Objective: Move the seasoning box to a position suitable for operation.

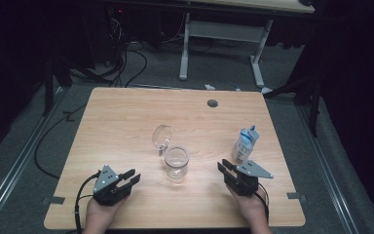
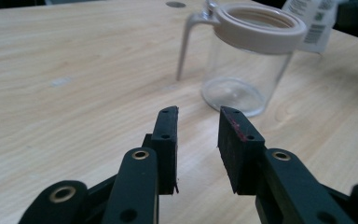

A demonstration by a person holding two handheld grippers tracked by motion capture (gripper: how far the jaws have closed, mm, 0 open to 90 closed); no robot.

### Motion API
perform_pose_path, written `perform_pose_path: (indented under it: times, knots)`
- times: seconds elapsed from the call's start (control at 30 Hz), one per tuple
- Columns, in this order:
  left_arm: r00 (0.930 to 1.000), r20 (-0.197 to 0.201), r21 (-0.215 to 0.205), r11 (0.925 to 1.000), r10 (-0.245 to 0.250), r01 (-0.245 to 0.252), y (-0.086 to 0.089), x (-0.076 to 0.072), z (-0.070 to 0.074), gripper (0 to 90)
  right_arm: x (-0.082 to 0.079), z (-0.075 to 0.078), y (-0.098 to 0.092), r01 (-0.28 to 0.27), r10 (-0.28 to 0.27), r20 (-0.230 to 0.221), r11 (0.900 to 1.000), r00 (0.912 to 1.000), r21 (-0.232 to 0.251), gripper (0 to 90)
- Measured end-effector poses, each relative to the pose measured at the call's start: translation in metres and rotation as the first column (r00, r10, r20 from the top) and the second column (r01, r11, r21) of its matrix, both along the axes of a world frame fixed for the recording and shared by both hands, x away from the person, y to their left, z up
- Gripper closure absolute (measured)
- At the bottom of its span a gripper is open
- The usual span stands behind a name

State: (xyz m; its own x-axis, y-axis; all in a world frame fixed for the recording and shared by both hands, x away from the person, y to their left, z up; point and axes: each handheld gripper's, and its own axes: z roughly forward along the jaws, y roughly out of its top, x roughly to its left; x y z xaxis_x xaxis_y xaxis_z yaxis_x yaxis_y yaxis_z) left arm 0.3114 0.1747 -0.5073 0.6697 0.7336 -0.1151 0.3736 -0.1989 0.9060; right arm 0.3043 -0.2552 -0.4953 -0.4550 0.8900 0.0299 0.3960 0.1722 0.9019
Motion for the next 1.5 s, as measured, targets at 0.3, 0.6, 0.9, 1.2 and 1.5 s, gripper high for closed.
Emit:
perform_pose_path:
  times: [0.3,0.6,0.9,1.2,1.5]
  knots:
    - [0.9997,-0.015,0.026,0.9995,0.02,-0.019,-0.01,0.001,-0.009,57.6,-0.018,-0.015,-0.045,0.133,-0.135,-0.076,0.991,0.9879,-0.034,59.0]
    - [0.9992,0.01,-0.031,0.9987,0.039,-0.039,-0.008,-0.004,-0.008,51.4,-0.001,-0.002,-0.062,0.203,-0.202,-0.037,0.978,0.9788,0.046,45.6]
    - [0.9975,0.023,-0.042,0.997,0.066,-0.065,-0.001,-0.004,-0.008,51.4,0.032,0.009,-0.052,0.239,-0.239,0.015,0.971,0.9708,0.002,36.6]
    - [0.9975,0.029,-0.049,0.9968,0.065,-0.064,0.0,-0.005,-0.009,51.4,0.027,0.014,-0.051,0.276,-0.275,0.072,0.961,0.9586,0.0,69.0]
    - [0.9974,0.033,-0.056,0.9965,0.064,-0.062,0.001,-0.005,-0.009,51.4,0.03,0.01,-0.052,0.275,-0.274,0.08,0.961,0.9584,-0.001,76.6]
